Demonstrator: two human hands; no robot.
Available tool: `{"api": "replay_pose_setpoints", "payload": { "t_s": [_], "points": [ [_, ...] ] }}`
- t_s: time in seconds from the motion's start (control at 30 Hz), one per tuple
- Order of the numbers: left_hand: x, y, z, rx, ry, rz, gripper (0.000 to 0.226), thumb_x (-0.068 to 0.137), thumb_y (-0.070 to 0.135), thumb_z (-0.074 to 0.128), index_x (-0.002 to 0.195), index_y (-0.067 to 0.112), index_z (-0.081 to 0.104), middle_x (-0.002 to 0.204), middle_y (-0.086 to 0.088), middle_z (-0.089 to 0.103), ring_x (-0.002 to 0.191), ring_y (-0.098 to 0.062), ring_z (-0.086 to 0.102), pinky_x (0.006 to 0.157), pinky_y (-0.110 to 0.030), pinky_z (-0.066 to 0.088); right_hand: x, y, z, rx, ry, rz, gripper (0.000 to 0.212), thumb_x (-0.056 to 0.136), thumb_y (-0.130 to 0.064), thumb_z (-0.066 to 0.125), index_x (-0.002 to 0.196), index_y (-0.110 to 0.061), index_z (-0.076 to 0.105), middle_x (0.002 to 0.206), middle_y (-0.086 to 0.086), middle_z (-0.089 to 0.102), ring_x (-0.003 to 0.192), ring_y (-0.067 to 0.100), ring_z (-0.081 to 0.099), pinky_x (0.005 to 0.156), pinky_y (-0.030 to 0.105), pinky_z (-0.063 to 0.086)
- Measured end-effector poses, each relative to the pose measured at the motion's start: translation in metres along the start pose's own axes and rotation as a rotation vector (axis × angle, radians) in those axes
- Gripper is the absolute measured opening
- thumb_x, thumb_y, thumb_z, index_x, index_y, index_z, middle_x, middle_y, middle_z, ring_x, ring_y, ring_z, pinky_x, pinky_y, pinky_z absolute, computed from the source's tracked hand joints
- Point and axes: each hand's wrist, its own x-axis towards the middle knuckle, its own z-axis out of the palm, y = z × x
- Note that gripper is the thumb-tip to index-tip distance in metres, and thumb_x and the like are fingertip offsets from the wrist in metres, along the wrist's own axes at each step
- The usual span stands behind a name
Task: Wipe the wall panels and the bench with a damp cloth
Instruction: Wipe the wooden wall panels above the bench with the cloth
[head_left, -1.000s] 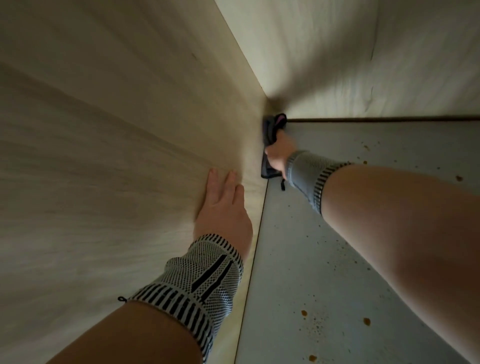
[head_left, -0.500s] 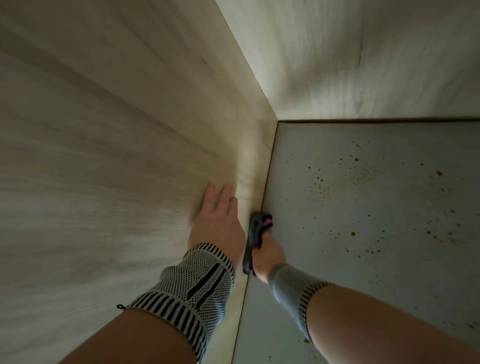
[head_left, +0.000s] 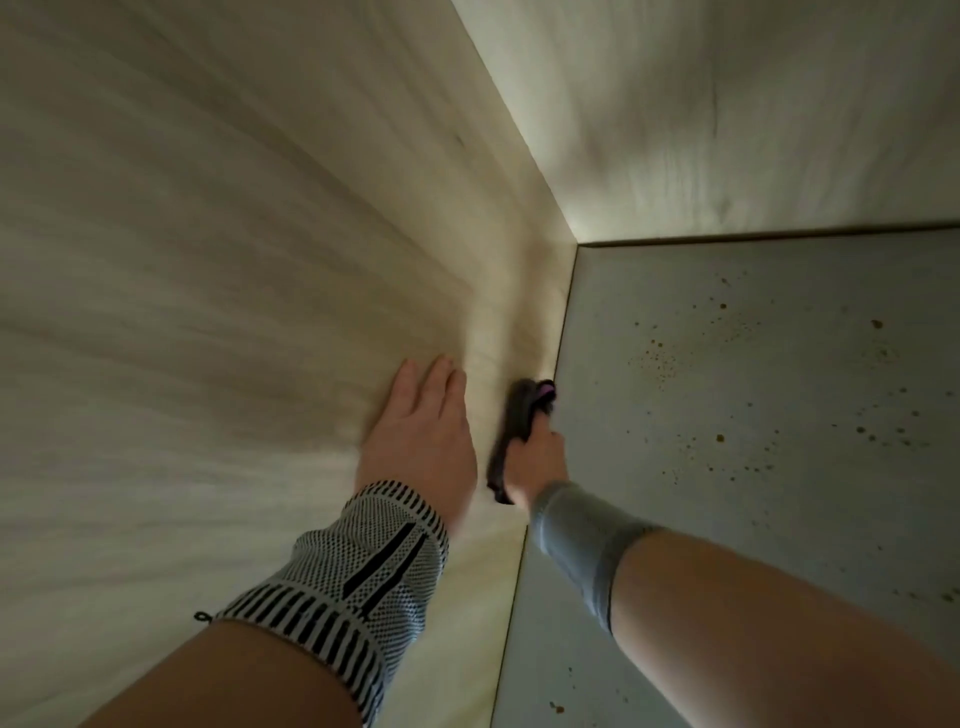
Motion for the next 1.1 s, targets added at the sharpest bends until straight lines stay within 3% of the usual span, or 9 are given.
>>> {"api": "replay_pose_setpoints", "payload": {
  "t_s": [0.1, 0.23, 0.37, 0.5, 0.67, 0.87, 0.93, 1.0, 1.1],
  "points": [
    [-0.012, -0.003, 0.001, 0.004, -0.002, -0.011, 0.061, 0.104, 0.029, 0.025, 0.156, 0.002, 0.005, 0.163, -0.017, -0.015, 0.149, -0.037, -0.018, 0.115, -0.057, -0.013, -0.007, -0.005, 0.006, -0.069, -0.007, 0.077, 0.055, 0.1, -0.003, 0.033, 0.152, -0.02, 0.025, 0.135, 0.01, 0.043, 0.108, 0.026, 0.054, 0.091, 0.035, 0.05],
    [-0.027, -0.006, 0.0, -0.024, 0.02, -0.037, 0.061, 0.105, 0.03, 0.022, 0.156, 0.002, 0.002, 0.163, -0.015, -0.015, 0.149, -0.036, -0.018, 0.116, -0.057, -0.013, -0.059, 0.007, 0.018, -0.043, -0.017, -0.262, 0.051, 0.102, -0.01, 0.035, 0.15, -0.024, 0.028, 0.133, 0.003, 0.036, 0.089, 0.012, 0.046, 0.087, 0.022, 0.043],
    [-0.048, -0.013, 0.0, -0.013, 0.026, -0.052, 0.061, 0.104, 0.028, 0.028, 0.156, 0.003, 0.007, 0.164, -0.014, -0.012, 0.149, -0.037, -0.018, 0.116, -0.057, -0.011, -0.039, -0.002, 0.009, -0.004, 0.0, -0.011, 0.05, 0.102, -0.005, 0.03, 0.15, -0.019, 0.027, 0.127, 0.01, 0.042, 0.085, 0.017, 0.045, 0.072, 0.016, 0.042],
    [-0.074, -0.023, -0.001, -0.041, 0.062, -0.107, 0.061, 0.104, 0.028, 0.028, 0.157, 0.005, 0.007, 0.165, -0.012, -0.01, 0.15, -0.035, -0.015, 0.118, -0.055, -0.007, -0.077, -0.018, 0.018, -0.09, 0.012, -0.235, 0.037, 0.101, -0.008, 0.033, 0.135, -0.022, 0.04, 0.101, -0.003, 0.048, 0.071, 0.007, 0.047, 0.051, 0.007, 0.041],
    [-0.117, -0.043, -0.01, -0.047, 0.125, -0.192, 0.064, 0.103, 0.027, 0.027, 0.156, 0.004, 0.002, 0.164, -0.013, -0.012, 0.149, -0.033, -0.019, 0.117, -0.056, -0.011, -0.135, -0.043, 0.031, -0.019, -0.043, -0.473, 0.05, 0.101, -0.008, 0.036, 0.149, -0.022, 0.033, 0.135, 0.001, 0.033, 0.099, 0.01, 0.047, 0.09, 0.013, 0.036],
    [-0.196, -0.074, -0.005, -0.094, 0.312, -0.272, 0.069, 0.101, 0.026, 0.022, 0.143, 0.001, -0.027, 0.151, -0.008, -0.038, 0.14, -0.026, -0.039, 0.108, -0.05, -0.03, -0.2, -0.074, 0.044, -0.048, -0.052, -0.716, 0.046, 0.101, -0.013, 0.04, 0.146, -0.023, 0.04, 0.141, -0.001, 0.031, 0.113, 0.015, 0.051, 0.093, 0.015, 0.035],
    [-0.222, -0.083, 0.009, -0.131, 0.447, -0.294, 0.072, 0.094, 0.02, 0.031, 0.15, -0.002, -0.008, 0.159, -0.016, -0.019, 0.148, -0.027, -0.02, 0.115, -0.049, -0.016, -0.22, -0.084, 0.05, -0.069, -0.008, -0.8, 0.047, 0.1, -0.012, 0.043, 0.145, -0.025, 0.042, 0.139, 0.0, 0.034, 0.112, 0.019, 0.054, 0.094, 0.02, 0.04],
    [-0.245, -0.088, 0.023, -0.215, 0.448, -0.348, 0.072, 0.079, 0.022, 0.041, 0.144, -0.009, 0.038, 0.155, -0.025, 0.031, 0.143, -0.033, 0.021, 0.114, -0.05, 0.012, -0.241, -0.086, 0.055, -0.08, -0.016, -0.908, 0.048, 0.097, -0.01, 0.047, 0.143, -0.023, 0.045, 0.139, 0.0, 0.036, 0.112, 0.02, 0.055, 0.094, 0.02, 0.04],
    [-0.28, -0.086, 0.045, -0.282, 0.421, -0.361, 0.073, 0.077, 0.03, 0.037, 0.137, -0.01, 0.048, 0.145, -0.026, 0.046, 0.137, -0.034, 0.032, 0.115, -0.048, 0.012, -0.276, -0.068, 0.064, -0.209, -0.112, -1.08, 0.053, 0.091, -0.003, 0.051, 0.142, -0.016, 0.044, 0.145, 0.0, 0.033, 0.118, 0.022, 0.052, 0.095, 0.014, 0.033]
  ]
}}
